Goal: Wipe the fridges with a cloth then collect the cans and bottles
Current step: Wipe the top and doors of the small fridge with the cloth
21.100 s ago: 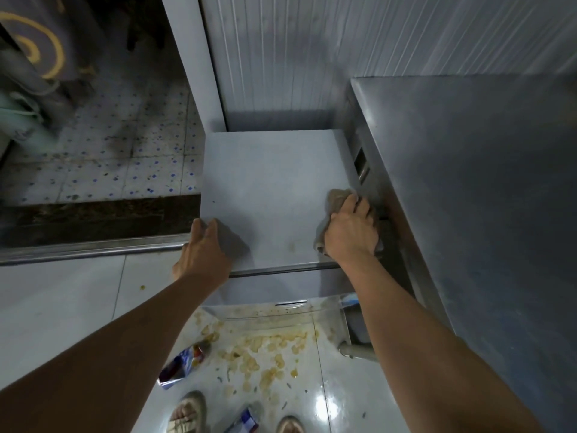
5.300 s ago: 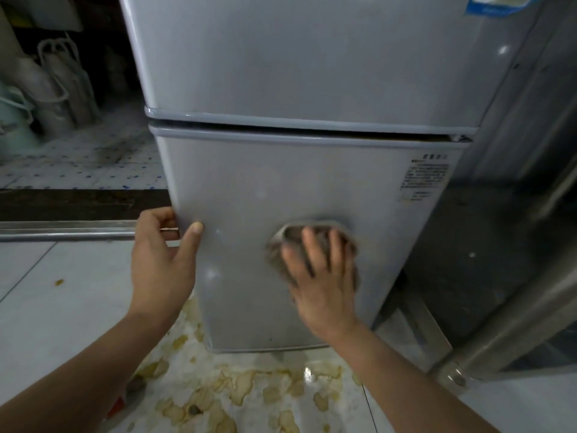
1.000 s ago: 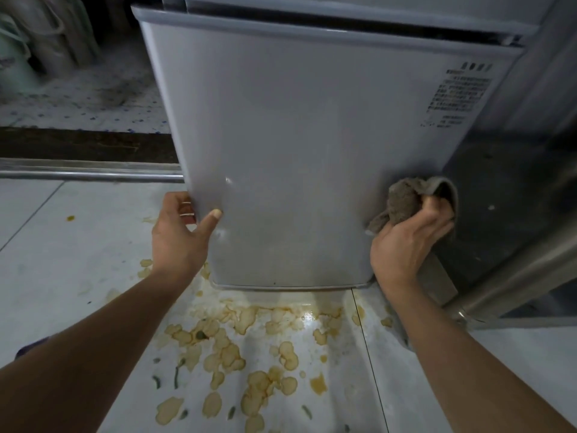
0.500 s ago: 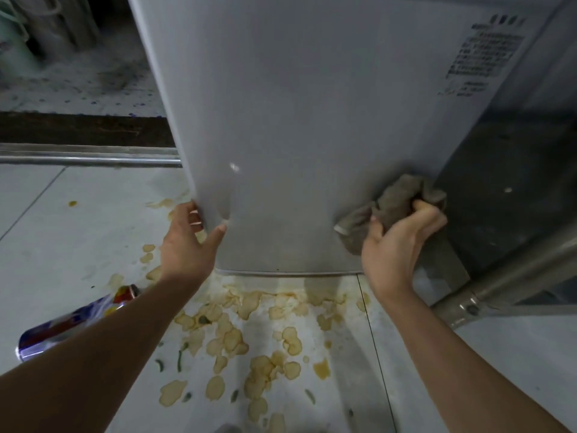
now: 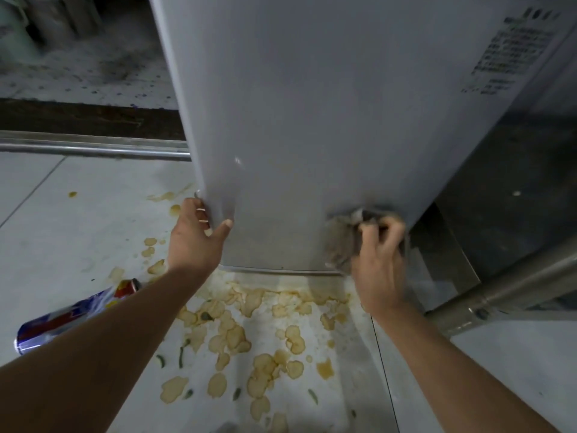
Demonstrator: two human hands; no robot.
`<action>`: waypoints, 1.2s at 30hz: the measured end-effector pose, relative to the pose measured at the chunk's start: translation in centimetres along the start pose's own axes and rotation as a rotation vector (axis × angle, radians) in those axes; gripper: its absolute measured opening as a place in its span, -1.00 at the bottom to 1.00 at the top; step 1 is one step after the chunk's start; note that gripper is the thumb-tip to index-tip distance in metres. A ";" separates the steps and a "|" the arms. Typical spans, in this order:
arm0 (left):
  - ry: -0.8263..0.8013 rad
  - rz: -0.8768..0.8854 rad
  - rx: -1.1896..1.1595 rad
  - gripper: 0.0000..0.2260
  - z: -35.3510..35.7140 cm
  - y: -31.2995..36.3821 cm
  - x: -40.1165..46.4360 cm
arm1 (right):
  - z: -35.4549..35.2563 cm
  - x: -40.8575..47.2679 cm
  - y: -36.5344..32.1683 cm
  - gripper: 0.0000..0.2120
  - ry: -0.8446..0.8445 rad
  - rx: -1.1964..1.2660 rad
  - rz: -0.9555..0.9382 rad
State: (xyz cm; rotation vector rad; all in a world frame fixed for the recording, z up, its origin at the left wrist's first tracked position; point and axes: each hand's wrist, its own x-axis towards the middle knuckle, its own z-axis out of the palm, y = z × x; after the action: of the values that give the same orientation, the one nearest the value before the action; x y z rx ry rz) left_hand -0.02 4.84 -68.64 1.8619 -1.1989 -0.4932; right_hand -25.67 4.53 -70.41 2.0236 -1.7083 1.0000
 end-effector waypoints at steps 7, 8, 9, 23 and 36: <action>-0.016 -0.001 0.028 -0.73 -0.4 -0.9 0.9 | 1.0 3.5 -2.2 -0.62 0.357 -0.007 -0.328; -0.010 0.009 0.036 -0.74 -0.3 -1.1 0.9 | 2.0 2.6 -2.2 -0.63 0.307 -0.044 -0.432; -0.006 0.018 0.038 -0.74 -0.3 -1.3 1.0 | 2.9 1.6 -2.1 -0.62 0.216 -0.074 -0.543; -0.117 -0.050 -0.029 -0.88 -1.2 -2.2 1.5 | 2.5 4.3 -5.9 -0.62 0.303 -0.030 -0.570; -0.344 -0.141 -0.318 -0.73 -3.7 -3.4 1.8 | 3.9 3.6 -10.2 -0.61 0.221 -0.151 -0.734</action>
State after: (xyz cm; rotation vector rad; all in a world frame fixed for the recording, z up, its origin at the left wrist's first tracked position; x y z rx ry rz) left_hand 5.23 5.46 -69.11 1.6327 -1.1310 -1.0540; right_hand -14.65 1.87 -68.69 2.0832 -0.7844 0.7639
